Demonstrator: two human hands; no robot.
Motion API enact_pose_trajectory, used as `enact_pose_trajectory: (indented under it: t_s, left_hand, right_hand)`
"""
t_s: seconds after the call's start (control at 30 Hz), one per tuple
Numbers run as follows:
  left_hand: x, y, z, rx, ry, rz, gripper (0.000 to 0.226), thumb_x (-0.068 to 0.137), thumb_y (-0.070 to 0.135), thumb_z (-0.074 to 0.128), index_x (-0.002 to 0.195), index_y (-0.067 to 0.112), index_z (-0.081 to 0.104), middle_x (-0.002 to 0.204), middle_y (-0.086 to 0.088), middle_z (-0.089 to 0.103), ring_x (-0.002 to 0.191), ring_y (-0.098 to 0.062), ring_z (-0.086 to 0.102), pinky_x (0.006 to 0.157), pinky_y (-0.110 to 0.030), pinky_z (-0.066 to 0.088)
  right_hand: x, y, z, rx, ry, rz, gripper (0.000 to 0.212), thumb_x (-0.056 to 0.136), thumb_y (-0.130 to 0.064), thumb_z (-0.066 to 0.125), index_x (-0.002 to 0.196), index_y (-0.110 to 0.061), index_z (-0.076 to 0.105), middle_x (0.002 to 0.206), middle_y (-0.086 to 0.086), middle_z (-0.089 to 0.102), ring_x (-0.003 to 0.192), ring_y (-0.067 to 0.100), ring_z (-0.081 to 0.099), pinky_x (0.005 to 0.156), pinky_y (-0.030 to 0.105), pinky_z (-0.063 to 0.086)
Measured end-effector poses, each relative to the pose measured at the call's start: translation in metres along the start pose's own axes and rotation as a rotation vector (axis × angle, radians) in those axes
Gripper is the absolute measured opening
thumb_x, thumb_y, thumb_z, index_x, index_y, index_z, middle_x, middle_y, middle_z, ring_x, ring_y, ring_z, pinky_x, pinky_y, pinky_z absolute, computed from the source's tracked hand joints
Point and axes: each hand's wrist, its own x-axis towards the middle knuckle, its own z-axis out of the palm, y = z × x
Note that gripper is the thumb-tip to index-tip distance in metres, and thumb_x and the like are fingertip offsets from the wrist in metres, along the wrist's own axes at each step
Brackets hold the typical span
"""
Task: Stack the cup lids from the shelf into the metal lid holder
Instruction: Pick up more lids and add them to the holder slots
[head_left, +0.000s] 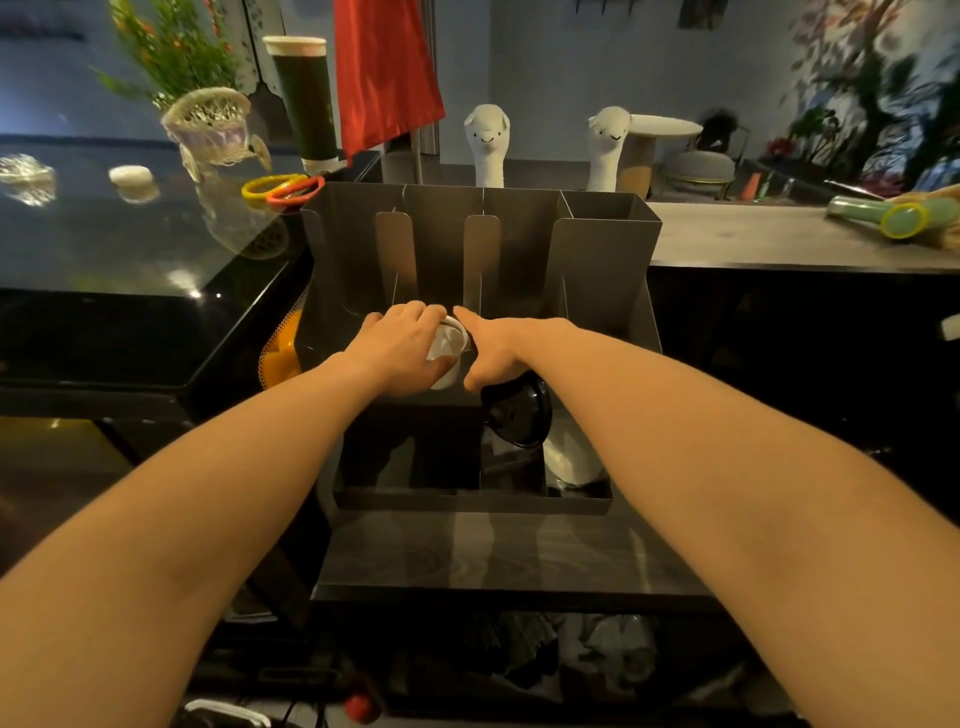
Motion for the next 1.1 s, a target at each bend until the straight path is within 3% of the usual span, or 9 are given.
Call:
enact_pose_trajectory:
  t_s: [0.13, 0.23, 0.3, 0.47, 0.57, 0.7, 0.83, 0.97, 1.1]
  left_hand:
    - [-0.002, -0.001, 0.001, 0.135, -0.036, 0.018, 0.065, 0.091, 0.061, 0.055, 0.142, 0.022, 0.042, 0.144, -0.003, 0.047, 0.132, -0.027, 0.044, 0.109, -0.05, 0.035]
    - [-0.001, 0.0, 0.001, 0.201, -0.075, 0.004, 0.067, 0.09, 0.063, 0.053, 0.141, 0.021, 0.045, 0.142, -0.003, 0.05, 0.129, -0.026, 0.046, 0.107, -0.049, 0.038]
    - [0.0, 0.004, 0.0, 0.218, -0.089, -0.024, 0.068, 0.09, 0.063, 0.054, 0.142, 0.021, 0.043, 0.142, -0.003, 0.051, 0.129, -0.026, 0.048, 0.109, -0.052, 0.035]
    - [-0.002, 0.015, -0.003, 0.325, -0.138, -0.032, 0.071, 0.092, 0.055, 0.056, 0.148, 0.017, 0.035, 0.146, -0.003, 0.049, 0.131, -0.025, 0.051, 0.117, -0.061, 0.013]
    - [0.0, 0.014, -0.004, 0.389, -0.185, -0.024, 0.064, 0.093, 0.055, 0.051, 0.145, 0.019, 0.04, 0.149, -0.002, 0.047, 0.141, -0.026, 0.039, 0.117, -0.064, 0.002]
    - [0.001, 0.016, -0.004, 0.362, -0.222, -0.04, 0.061, 0.094, 0.056, 0.049, 0.145, 0.021, 0.043, 0.153, -0.002, 0.042, 0.15, -0.027, 0.017, 0.118, -0.064, -0.001]
    - [-0.01, 0.012, 0.001, 0.258, -0.064, -0.005, 0.052, 0.095, 0.054, 0.05, 0.137, 0.024, 0.053, 0.148, -0.002, 0.046, 0.146, -0.024, 0.027, 0.12, -0.058, 0.004]
    - [-0.027, 0.008, 0.004, 0.091, 0.129, 0.043, 0.042, 0.094, 0.047, 0.057, 0.129, 0.023, 0.06, 0.136, 0.001, 0.057, 0.136, -0.022, 0.042, 0.12, -0.052, 0.016]
    - [-0.047, 0.006, 0.004, 0.007, 0.305, 0.129, 0.033, 0.092, 0.039, 0.062, 0.117, 0.019, 0.066, 0.123, -0.001, 0.065, 0.121, -0.021, 0.055, 0.11, -0.046, 0.035]
  right_hand:
    - [-0.001, -0.006, 0.002, -0.092, 0.006, 0.006, 0.075, 0.085, -0.031, 0.072, 0.148, -0.02, 0.034, 0.124, 0.007, 0.055, 0.097, 0.022, 0.053, 0.081, 0.035, 0.043]
    - [0.002, -0.012, 0.005, -0.157, 0.009, 0.065, 0.062, 0.083, -0.033, 0.072, 0.138, -0.017, 0.047, 0.103, 0.003, 0.057, 0.09, 0.022, 0.056, 0.077, 0.035, 0.045]
    - [0.005, -0.016, 0.006, -0.164, 0.0, 0.109, 0.058, 0.082, -0.031, 0.071, 0.133, -0.015, 0.051, 0.097, 0.003, 0.056, 0.09, 0.023, 0.058, 0.081, 0.037, 0.049]
    - [0.014, -0.025, 0.01, -0.127, -0.049, 0.171, 0.061, 0.084, -0.027, 0.069, 0.14, -0.016, 0.046, 0.117, 0.009, 0.054, 0.104, 0.028, 0.056, 0.097, 0.043, 0.048]
    - [0.019, -0.026, 0.012, -0.109, -0.047, 0.162, 0.056, 0.084, -0.027, 0.068, 0.136, -0.015, 0.05, 0.108, 0.007, 0.056, 0.1, 0.028, 0.057, 0.098, 0.044, 0.048]
    - [0.017, -0.022, 0.017, -0.082, 0.01, 0.157, 0.051, 0.082, -0.028, 0.069, 0.129, -0.015, 0.054, 0.101, 0.007, 0.057, 0.094, 0.026, 0.059, 0.094, 0.043, 0.05]
    - [0.008, -0.016, 0.024, -0.06, 0.116, 0.121, 0.051, 0.088, -0.032, 0.067, 0.133, -0.015, 0.05, 0.095, 0.004, 0.055, 0.088, 0.023, 0.058, 0.082, 0.037, 0.052]
    - [-0.007, -0.008, 0.029, 0.011, 0.213, 0.039, 0.066, 0.091, -0.027, 0.066, 0.148, -0.019, 0.034, 0.117, 0.008, 0.055, 0.089, 0.02, 0.053, 0.074, 0.033, 0.049]
    - [-0.023, -0.003, 0.035, 0.174, 0.41, -0.086, 0.052, 0.093, -0.026, 0.064, 0.139, -0.024, 0.039, 0.107, 0.002, 0.06, 0.082, 0.016, 0.059, 0.067, 0.028, 0.05]
